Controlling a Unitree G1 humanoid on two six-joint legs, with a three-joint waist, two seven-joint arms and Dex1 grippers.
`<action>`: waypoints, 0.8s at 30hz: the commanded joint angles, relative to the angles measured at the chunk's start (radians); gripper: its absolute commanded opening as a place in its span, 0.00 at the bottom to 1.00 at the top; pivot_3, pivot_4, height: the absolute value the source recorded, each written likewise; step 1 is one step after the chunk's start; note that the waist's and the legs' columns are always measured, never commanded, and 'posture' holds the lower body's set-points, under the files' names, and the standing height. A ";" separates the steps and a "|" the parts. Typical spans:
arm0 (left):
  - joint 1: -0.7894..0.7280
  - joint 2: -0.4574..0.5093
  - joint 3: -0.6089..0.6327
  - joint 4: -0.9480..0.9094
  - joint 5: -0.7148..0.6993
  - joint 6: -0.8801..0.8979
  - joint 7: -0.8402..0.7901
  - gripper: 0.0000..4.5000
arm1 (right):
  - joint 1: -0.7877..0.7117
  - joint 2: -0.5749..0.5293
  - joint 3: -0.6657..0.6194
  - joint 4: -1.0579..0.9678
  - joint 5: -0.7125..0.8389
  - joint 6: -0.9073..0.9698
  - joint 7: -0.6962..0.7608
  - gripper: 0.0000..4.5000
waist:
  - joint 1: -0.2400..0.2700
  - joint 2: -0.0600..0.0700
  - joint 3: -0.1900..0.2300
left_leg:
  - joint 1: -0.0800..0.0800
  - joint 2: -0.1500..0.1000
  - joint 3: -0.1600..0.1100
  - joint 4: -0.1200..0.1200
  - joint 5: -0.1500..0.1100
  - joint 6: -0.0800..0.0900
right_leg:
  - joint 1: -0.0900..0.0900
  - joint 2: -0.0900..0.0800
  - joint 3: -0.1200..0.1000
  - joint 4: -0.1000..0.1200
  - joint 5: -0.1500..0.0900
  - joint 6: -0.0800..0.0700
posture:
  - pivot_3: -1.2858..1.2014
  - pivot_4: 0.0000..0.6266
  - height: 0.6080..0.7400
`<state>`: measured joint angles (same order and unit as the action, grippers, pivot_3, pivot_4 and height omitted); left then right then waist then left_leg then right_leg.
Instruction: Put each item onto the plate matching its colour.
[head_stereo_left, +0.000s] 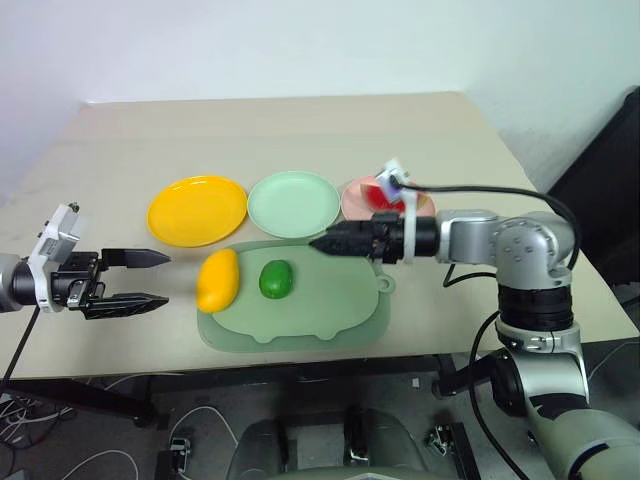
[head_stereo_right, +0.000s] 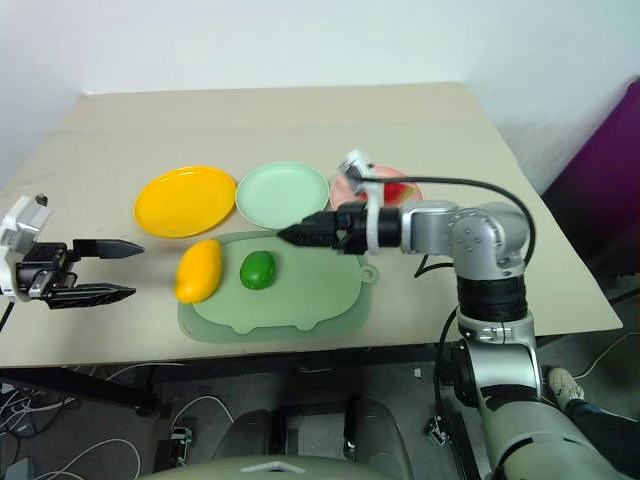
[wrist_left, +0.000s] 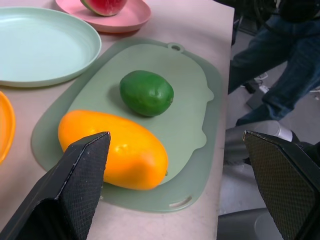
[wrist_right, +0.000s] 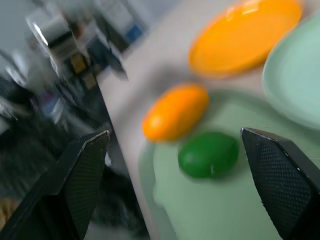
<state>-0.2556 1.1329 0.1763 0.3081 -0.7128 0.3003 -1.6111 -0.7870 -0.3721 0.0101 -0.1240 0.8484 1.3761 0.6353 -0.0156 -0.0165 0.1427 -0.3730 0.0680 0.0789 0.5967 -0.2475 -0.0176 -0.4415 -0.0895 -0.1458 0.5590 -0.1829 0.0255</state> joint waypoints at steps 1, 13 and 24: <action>0.005 0.014 0.046 -0.026 -0.012 0.005 -0.003 1.00 | -0.018 -0.025 0.064 -0.038 -0.048 -0.062 0.016 0.99 | 0.001 0.000 0.000 | 0.000 0.000 0.000 0.000 0.000 0.000 | 0.000 0.000 0.000 0.000 0.000 0.000 | 0.52 0.24 1.00; 0.001 0.004 0.056 -0.022 0.000 0.008 -0.003 1.00 | -0.081 0.025 0.217 0.040 -0.200 -0.189 0.014 0.99 | 0.001 0.000 0.000 | -0.001 -0.001 0.001 0.000 0.000 0.000 | 0.000 -0.002 -0.001 -0.001 0.000 0.000 | 0.52 0.24 1.00; -0.023 -0.007 0.046 -0.017 0.004 0.012 -0.003 1.00 | -0.084 -0.027 0.402 0.056 -0.440 -0.523 0.151 0.99 | 0.001 0.000 0.000 | 0.000 -0.001 0.001 0.000 0.000 0.000 | -0.001 -0.002 -0.001 -0.002 0.000 0.000 | 0.52 0.24 1.00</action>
<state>-0.2621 1.1219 0.2048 0.2988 -0.7071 0.3167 -1.6111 -0.8446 -0.3906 0.4033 -0.0526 0.4374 0.9072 0.7555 -0.0142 -0.0168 0.1426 -0.3735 0.0670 0.0804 0.5966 -0.2476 -0.0178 -0.4423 -0.0913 -0.1476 0.5569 -0.1829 0.0257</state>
